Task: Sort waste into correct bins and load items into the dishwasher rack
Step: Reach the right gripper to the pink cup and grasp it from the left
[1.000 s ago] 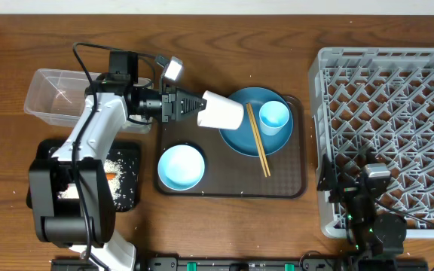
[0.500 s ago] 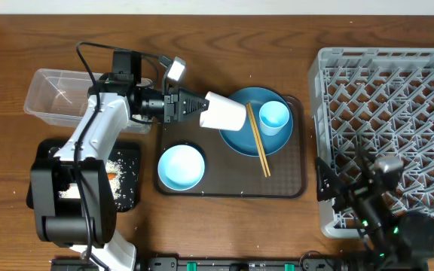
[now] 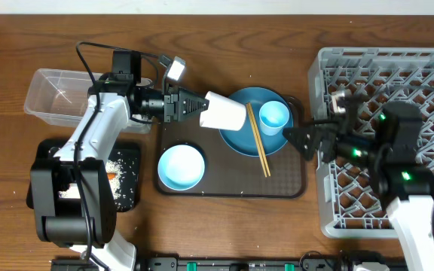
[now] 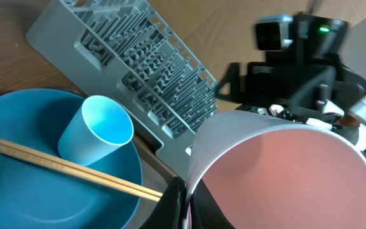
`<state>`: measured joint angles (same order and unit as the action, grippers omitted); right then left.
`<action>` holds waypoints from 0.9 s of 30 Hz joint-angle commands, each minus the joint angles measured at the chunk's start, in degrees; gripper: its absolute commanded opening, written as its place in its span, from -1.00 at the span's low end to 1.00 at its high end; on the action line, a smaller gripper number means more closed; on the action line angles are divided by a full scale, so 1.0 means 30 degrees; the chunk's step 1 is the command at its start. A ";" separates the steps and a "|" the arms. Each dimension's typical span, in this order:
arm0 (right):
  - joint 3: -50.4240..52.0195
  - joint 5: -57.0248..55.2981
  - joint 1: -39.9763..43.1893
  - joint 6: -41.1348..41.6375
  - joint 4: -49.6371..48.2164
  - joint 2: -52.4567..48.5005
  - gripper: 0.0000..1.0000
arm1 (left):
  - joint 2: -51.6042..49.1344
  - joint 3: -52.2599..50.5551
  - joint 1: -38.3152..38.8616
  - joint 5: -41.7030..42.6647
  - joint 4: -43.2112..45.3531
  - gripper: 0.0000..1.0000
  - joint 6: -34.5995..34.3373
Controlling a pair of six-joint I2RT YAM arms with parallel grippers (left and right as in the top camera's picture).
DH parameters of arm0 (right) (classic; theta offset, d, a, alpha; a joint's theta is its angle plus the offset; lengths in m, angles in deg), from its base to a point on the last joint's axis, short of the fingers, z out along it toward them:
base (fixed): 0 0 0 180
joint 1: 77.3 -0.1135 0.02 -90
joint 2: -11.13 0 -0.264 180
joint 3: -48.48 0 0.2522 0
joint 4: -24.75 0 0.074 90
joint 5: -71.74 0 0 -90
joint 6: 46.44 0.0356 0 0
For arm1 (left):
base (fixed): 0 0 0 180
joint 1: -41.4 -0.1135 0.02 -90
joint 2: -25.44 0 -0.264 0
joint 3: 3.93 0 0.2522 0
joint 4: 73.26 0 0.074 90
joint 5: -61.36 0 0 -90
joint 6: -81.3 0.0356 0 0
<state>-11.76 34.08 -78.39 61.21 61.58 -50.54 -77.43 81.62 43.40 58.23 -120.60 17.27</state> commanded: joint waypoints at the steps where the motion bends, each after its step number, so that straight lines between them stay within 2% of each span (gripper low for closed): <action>1: -0.0437 0.2084 -0.0087 0.1377 -0.1297 -0.2004 0.98 | -0.0007 -0.0036 0.0036 0.0459 0.0029 -0.88 0.0415; 6: -0.0430 0.4670 -0.1078 0.0954 -0.4911 -0.4189 0.97 | -0.0007 -0.0036 0.0044 0.0466 0.0029 -0.88 0.0408; 11: -0.0430 0.5071 -0.2871 0.0597 -0.8182 -0.5683 0.97 | -0.0007 -0.0036 0.0102 0.0481 0.0015 -0.88 0.0393; 23: -0.0430 0.4998 -0.5486 -0.0321 -1.1307 -0.7686 0.98 | -0.0007 -0.0036 0.1035 0.0765 0.0153 -0.88 0.0036; 27: -0.0430 0.4998 -0.5632 -0.0321 -1.2240 -0.7686 0.89 | -0.0007 -0.0036 0.1180 0.0750 0.0248 -0.87 0.0036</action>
<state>-12.07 47.93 -94.54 61.67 25.62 -73.51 -77.43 81.62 46.75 58.49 -120.08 17.03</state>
